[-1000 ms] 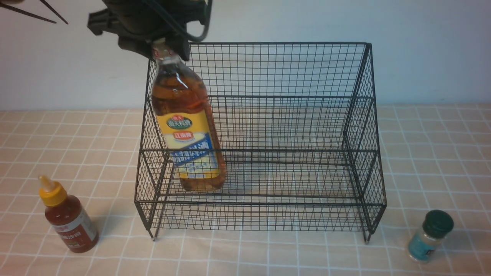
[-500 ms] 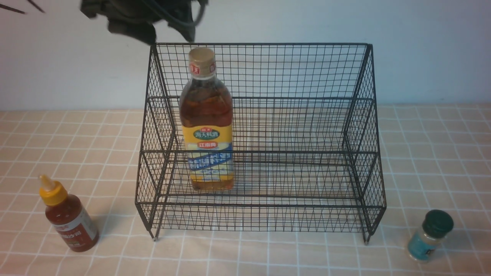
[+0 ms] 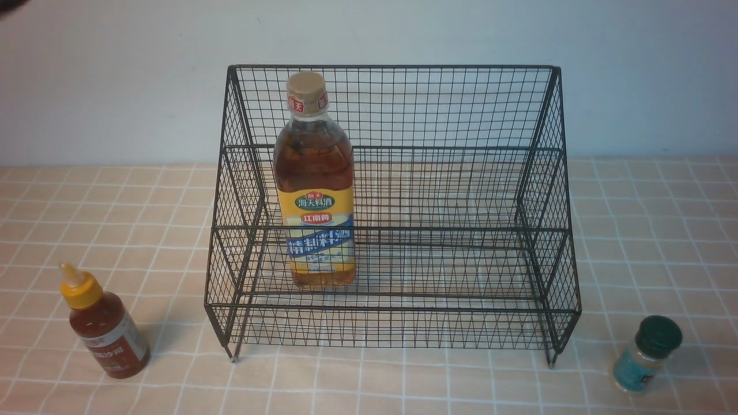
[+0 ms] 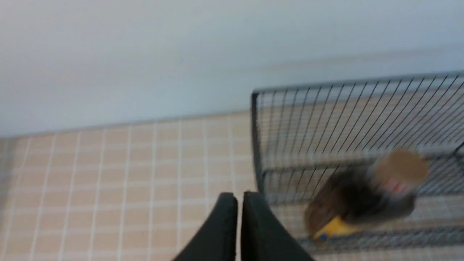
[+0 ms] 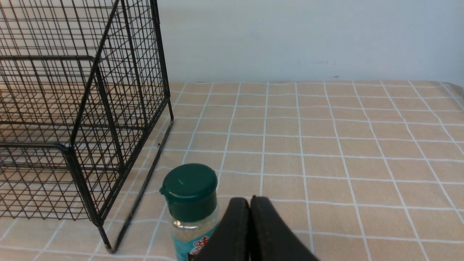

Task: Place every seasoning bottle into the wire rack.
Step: Use the left arm to grab the condiment bottle closest to it

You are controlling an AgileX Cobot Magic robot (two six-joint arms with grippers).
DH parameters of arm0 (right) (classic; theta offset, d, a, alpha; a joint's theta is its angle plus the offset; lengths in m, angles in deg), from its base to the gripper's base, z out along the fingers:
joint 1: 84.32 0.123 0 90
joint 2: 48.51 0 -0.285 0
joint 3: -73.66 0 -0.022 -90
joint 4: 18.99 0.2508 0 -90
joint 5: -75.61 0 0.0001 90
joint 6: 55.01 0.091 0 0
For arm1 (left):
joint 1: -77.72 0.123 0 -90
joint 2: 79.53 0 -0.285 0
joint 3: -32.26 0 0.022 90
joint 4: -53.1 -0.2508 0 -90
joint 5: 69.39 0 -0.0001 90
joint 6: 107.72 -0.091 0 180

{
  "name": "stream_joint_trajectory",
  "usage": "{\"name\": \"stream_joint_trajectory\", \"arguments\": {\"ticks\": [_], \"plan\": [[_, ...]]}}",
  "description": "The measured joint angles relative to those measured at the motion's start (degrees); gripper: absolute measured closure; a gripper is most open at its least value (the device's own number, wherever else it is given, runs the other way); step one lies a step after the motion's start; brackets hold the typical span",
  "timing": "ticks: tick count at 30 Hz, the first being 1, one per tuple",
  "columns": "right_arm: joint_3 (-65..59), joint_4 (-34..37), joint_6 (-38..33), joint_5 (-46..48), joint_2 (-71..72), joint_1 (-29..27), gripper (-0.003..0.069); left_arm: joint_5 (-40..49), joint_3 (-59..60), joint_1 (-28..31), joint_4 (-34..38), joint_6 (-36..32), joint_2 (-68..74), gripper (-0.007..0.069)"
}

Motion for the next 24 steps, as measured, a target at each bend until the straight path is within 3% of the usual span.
{"name": "stream_joint_trajectory", "arguments": {"ticks": [3, 5, 9, 14, 21, 24], "plan": [[0.00, 0.00, 0.00, 0.00, 0.00, 0.00, 0.0670, 0.00, 14.93, 2.63, 0.21, 2.58, -5.88, 0.0627], [0.00, 0.00, 0.00, 0.00, 0.00, 0.00, 0.0670, 0.00, 18.86, 4.26, 0.81, 3.02, -6.80, 0.0627], [0.00, 0.00, 0.00, 0.00, 0.00, 0.00, 0.0670, -0.06, 32.04, 16.03, 5.57, 0.46, -7.41, 0.0620], [0.00, 0.00, 0.00, 0.00, 0.00, 0.00, 0.0670, -0.63, 36.54, 27.03, 16.08, -5.39, -4.37, 0.0617], [0.00, 0.00, 0.00, 0.00, 0.00, 0.00, 0.0670, -1.74, 36.72, 28.15, 21.59, -11.41, -2.90, 0.0569], [0.00, 0.07, 0.00, 0.00, 0.00, 0.00, 0.0670, -4.38, 36.72, 28.08, 21.33, -15.76, -2.59, 0.0464]]}}
